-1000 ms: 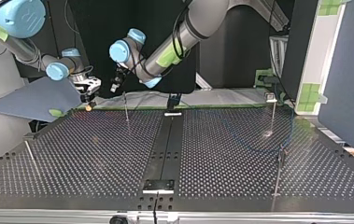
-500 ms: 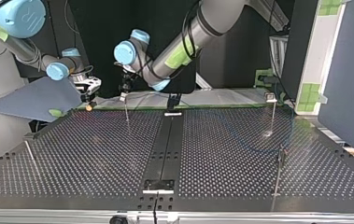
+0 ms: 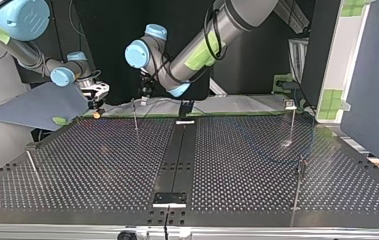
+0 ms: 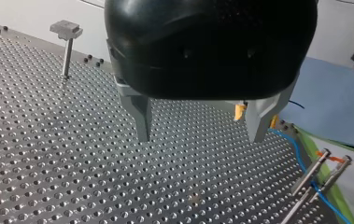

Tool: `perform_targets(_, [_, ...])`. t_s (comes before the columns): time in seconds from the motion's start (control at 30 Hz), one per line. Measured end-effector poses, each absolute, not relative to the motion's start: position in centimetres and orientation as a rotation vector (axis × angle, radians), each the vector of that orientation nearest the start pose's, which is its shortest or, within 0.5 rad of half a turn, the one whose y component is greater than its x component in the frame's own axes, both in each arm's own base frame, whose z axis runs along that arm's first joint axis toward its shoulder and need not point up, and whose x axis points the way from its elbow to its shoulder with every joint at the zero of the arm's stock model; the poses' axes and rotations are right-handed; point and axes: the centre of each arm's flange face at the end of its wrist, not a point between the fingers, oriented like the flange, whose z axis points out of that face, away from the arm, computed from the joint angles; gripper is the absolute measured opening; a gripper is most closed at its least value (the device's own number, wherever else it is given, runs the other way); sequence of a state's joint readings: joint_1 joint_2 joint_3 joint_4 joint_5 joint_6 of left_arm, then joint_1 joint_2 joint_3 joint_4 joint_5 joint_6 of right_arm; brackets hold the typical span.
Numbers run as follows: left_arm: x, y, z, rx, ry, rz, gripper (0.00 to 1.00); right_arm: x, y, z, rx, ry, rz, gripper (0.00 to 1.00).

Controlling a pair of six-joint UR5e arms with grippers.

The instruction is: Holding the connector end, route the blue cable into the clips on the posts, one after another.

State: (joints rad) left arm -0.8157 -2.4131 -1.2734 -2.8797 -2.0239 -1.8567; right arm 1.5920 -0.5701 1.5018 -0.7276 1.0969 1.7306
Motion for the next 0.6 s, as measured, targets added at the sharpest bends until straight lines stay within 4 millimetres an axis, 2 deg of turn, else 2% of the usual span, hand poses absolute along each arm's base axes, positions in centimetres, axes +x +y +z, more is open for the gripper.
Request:
perform_targets(0.23, [40.8,-55.9,14.0,0.163,1.854,-0.307,1.00,19.4,-65.4,-3.9,1.652,-1.282,1.599,0.00])
perform_targets(0.6, [38.6,-53.9,16.7,0.139,1.848,-0.323,1.00,19.5,-65.3,-3.9,1.654,-1.282,1.599,0.00])
